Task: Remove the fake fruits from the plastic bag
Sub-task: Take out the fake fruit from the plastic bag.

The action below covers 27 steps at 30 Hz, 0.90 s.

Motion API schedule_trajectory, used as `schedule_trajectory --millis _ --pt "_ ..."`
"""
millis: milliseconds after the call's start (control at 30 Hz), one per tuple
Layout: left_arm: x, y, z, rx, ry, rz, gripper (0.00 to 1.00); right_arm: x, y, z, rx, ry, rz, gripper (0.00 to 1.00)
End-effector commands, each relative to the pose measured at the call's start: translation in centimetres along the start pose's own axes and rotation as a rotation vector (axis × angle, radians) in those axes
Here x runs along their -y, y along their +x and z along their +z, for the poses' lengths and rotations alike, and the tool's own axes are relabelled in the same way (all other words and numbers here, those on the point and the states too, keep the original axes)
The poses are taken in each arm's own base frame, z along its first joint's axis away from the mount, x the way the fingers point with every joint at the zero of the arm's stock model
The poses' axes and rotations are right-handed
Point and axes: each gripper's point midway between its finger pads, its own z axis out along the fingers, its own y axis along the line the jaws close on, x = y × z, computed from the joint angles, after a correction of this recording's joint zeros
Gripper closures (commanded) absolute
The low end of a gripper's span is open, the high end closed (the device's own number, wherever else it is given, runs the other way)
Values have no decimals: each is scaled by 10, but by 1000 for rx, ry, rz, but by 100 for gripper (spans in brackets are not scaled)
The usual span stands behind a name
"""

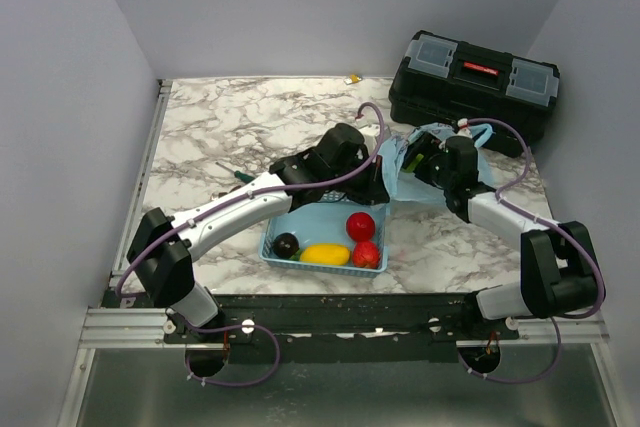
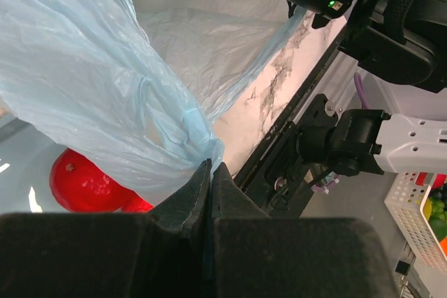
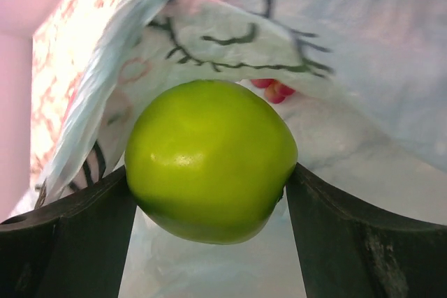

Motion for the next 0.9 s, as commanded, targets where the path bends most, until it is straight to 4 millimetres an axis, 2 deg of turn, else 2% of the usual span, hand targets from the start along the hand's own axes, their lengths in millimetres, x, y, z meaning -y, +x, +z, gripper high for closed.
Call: schedule_trajectory --millis 0,67,233,333,400,633,733,867 --pt "7 6 6 -20 0 25 100 -8 -37 4 151 10 156 99" --pt "7 10 8 -28 7 21 100 -6 -49 7 219 21 162 99" --pt "3 15 10 -38 -5 20 100 -9 -66 15 241 64 214 99" --pt "-2 15 12 -37 -19 23 100 -4 -68 15 241 110 279 99" --pt "-2 14 14 -37 -20 24 100 -9 -66 12 209 114 299 99" --pt "-15 2 14 -17 -51 7 100 -42 -45 -20 39 0 339 99" --pt "-27 -4 11 -4 -70 -19 100 -39 -35 -36 14 8 279 99" --pt "-41 -12 6 20 -98 -36 100 -33 -30 -55 21 -8 109 99"
